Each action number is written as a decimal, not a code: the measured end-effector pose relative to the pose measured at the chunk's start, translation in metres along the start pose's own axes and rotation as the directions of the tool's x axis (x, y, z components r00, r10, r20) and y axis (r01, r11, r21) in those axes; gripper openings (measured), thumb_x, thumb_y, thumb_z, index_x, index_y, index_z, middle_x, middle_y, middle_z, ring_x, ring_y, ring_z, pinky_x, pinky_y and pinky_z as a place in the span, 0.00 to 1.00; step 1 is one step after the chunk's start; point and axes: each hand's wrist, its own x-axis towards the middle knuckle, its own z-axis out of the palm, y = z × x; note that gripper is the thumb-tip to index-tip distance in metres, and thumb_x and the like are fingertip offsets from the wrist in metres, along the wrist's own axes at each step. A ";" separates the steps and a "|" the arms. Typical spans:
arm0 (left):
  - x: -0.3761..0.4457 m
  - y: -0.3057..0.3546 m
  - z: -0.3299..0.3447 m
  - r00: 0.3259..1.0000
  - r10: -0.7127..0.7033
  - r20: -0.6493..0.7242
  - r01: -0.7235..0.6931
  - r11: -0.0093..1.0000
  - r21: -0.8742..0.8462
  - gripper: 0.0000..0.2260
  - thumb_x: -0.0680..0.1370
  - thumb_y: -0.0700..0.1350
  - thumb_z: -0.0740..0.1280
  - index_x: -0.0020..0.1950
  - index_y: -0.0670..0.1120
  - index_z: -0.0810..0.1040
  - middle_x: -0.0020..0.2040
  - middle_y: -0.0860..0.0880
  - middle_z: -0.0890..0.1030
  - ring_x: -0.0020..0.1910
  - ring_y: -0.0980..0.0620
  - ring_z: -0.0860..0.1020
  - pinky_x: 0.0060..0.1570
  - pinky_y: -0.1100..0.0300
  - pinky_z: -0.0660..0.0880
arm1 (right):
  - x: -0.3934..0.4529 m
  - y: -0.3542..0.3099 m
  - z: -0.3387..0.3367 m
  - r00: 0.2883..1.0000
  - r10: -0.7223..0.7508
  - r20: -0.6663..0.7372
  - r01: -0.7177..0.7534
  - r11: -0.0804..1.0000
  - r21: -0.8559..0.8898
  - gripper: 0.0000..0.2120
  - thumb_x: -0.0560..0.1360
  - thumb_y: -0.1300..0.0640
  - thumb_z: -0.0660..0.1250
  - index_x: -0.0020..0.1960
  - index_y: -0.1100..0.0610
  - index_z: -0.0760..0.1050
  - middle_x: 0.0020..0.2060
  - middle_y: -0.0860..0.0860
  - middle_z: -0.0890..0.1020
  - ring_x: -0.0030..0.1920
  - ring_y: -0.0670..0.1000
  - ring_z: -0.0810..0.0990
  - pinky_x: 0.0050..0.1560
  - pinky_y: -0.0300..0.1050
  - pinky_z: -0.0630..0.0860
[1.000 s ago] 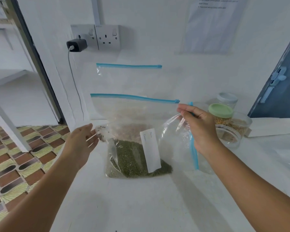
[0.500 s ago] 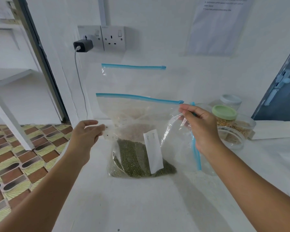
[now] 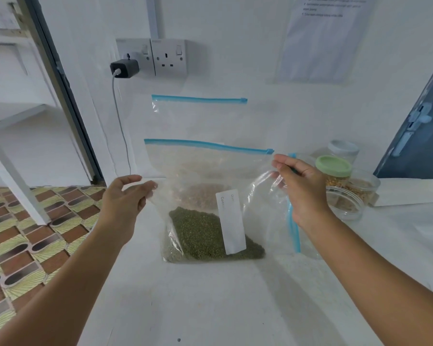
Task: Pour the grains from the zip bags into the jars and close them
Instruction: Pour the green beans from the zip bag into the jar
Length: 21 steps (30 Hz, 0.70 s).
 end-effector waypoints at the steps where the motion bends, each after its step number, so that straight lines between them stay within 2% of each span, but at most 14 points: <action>1: -0.001 0.004 0.001 0.999 0.038 -0.015 -0.038 0.999 -0.006 0.15 0.77 0.38 0.76 0.56 0.48 0.73 0.46 0.43 0.87 0.43 0.51 0.81 0.47 0.60 0.74 | 0.000 -0.002 0.000 1.000 -0.001 -0.003 0.001 1.000 0.009 0.10 0.79 0.64 0.72 0.52 0.51 0.87 0.47 0.53 0.88 0.45 0.49 0.84 0.49 0.45 0.79; 5: -0.004 0.012 0.002 0.991 0.134 -0.022 -0.135 0.990 -0.032 0.17 0.75 0.39 0.78 0.53 0.51 0.71 0.41 0.46 0.85 0.41 0.49 0.76 0.47 0.58 0.71 | 0.001 -0.009 0.003 1.000 0.002 -0.008 -0.002 0.999 0.049 0.09 0.79 0.64 0.72 0.53 0.53 0.87 0.47 0.50 0.88 0.44 0.48 0.85 0.47 0.40 0.80; 7: -0.006 0.012 0.000 0.993 0.117 -0.003 -0.117 0.993 -0.028 0.16 0.74 0.43 0.79 0.51 0.50 0.72 0.40 0.46 0.84 0.39 0.51 0.76 0.47 0.58 0.71 | 0.000 -0.007 0.004 1.000 0.007 -0.005 -0.007 0.999 0.053 0.09 0.79 0.64 0.72 0.53 0.52 0.86 0.47 0.50 0.88 0.44 0.48 0.85 0.46 0.40 0.80; 10: -0.006 0.011 -0.005 0.999 0.039 0.025 -0.040 0.998 0.042 0.11 0.76 0.48 0.76 0.51 0.48 0.76 0.44 0.45 0.87 0.37 0.53 0.78 0.46 0.59 0.74 | 0.000 0.000 0.002 1.000 0.005 -0.016 -0.004 1.000 0.018 0.10 0.80 0.66 0.70 0.54 0.53 0.86 0.46 0.50 0.88 0.44 0.49 0.86 0.43 0.38 0.80; 14: 0.000 0.012 -0.012 1.000 0.012 0.029 -0.015 0.992 0.124 0.12 0.77 0.42 0.76 0.54 0.48 0.76 0.50 0.42 0.88 0.36 0.52 0.78 0.42 0.59 0.71 | 0.000 0.002 0.001 1.000 0.001 -0.017 -0.001 1.000 0.007 0.10 0.79 0.65 0.71 0.55 0.55 0.86 0.46 0.51 0.88 0.44 0.48 0.86 0.42 0.38 0.79; 21: -0.001 0.021 -0.002 0.982 0.172 -0.071 -0.170 0.985 0.032 0.18 0.77 0.41 0.77 0.47 0.51 0.66 0.39 0.49 0.87 0.38 0.50 0.78 0.54 0.55 0.71 | 0.001 -0.004 0.005 0.999 0.002 -0.039 0.000 0.998 0.068 0.08 0.78 0.64 0.73 0.54 0.55 0.87 0.45 0.51 0.87 0.42 0.48 0.85 0.41 0.38 0.79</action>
